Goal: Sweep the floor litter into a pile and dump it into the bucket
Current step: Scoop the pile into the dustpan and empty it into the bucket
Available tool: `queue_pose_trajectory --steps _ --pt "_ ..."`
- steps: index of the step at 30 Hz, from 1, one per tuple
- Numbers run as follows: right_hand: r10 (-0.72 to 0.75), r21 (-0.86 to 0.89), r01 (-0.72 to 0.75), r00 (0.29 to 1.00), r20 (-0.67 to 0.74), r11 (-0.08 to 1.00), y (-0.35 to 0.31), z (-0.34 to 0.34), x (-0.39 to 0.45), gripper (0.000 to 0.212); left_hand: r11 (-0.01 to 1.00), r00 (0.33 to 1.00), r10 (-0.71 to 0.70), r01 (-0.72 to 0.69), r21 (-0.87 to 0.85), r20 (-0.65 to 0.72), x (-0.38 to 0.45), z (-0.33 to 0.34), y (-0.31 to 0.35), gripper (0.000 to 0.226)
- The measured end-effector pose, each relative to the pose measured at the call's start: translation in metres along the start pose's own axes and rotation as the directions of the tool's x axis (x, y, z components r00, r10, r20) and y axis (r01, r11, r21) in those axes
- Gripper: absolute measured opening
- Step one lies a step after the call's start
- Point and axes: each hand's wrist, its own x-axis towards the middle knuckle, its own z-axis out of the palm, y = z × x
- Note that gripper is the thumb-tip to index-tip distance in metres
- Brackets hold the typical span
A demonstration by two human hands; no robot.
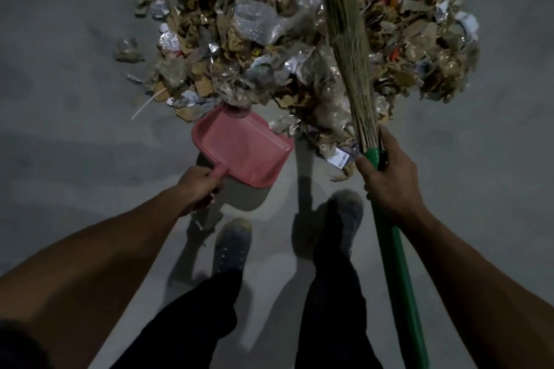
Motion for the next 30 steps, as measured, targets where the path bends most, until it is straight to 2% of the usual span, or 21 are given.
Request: queue_pose_trajectory --steps 4,9,16,19,23,26,28,30 --pt "0.01 0.003 -0.01 1.0 -0.026 1.0 0.01 -0.039 0.048 0.064 1.0 1.0 -0.009 0.009 0.021 0.013 0.002 0.028 0.044 0.021" --pt "-0.01 -0.057 0.008 0.999 -0.037 0.998 0.025 -0.094 0.123 0.064 0.999 0.999 0.024 -0.023 0.044 -0.036 0.008 0.069 0.089 0.023" --pt "0.026 -0.155 -0.025 1.0 0.0 0.988 0.048 -0.141 0.216 0.05 0.99 0.994 0.098 -0.101 0.099 0.038 0.038 0.097 0.136 0.012" --pt "0.032 -0.209 -0.02 0.998 0.053 0.978 0.056 -0.147 0.243 0.032 0.986 0.992 0.106 -0.113 0.126 0.061 0.056 0.096 0.15 0.02" --pt "-0.009 -0.324 0.067 0.984 0.179 0.944 0.059 -0.136 0.262 0.037 0.976 0.99 0.117 -0.13 0.175 0.084 0.074 0.101 0.173 0.03" --pt "-0.04 -0.35 0.121 0.973 0.229 0.929 0.059 -0.123 0.264 0.029 0.959 0.984 0.152 -0.17 0.226 0.095 0.082 0.11 0.191 0.037" --pt "-0.068 -0.366 0.162 0.964 0.256 0.917 0.06 -0.114 0.261 0.028 0.938 0.975 0.206 -0.221 0.268 0.083 0.086 0.117 0.203 0.032" --pt "-0.105 -0.372 0.215 0.95 0.294 0.903 0.06 -0.107 0.251 0.039 0.914 0.967 0.246 -0.255 0.315 0.067 0.088 0.123 0.214 0.018"
